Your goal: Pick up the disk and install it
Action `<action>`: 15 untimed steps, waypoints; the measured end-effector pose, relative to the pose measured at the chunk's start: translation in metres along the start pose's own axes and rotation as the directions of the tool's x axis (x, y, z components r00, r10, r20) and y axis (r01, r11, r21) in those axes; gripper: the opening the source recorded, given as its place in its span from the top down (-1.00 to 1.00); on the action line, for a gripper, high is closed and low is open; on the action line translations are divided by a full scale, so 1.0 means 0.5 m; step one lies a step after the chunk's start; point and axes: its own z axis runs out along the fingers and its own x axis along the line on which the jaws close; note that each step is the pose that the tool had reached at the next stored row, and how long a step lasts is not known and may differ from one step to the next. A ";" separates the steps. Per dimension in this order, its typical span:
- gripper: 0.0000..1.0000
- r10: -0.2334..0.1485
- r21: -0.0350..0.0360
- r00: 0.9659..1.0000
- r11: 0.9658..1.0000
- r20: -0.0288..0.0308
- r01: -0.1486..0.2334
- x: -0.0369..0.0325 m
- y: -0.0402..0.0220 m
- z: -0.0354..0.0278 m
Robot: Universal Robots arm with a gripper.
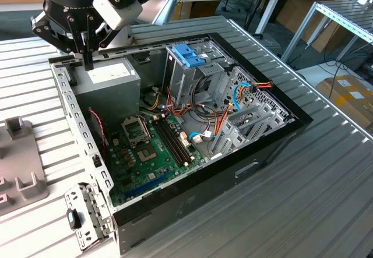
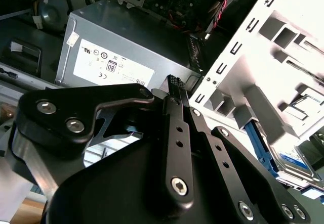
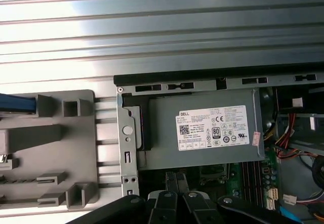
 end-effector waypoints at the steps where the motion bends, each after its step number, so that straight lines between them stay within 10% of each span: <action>1: 0.79 0.000 0.000 1.000 1.000 0.000 0.000 0.000 0.000 0.000; 15: 0.79 0.000 0.000 1.000 1.000 0.000 0.000 0.013 -0.001 0.000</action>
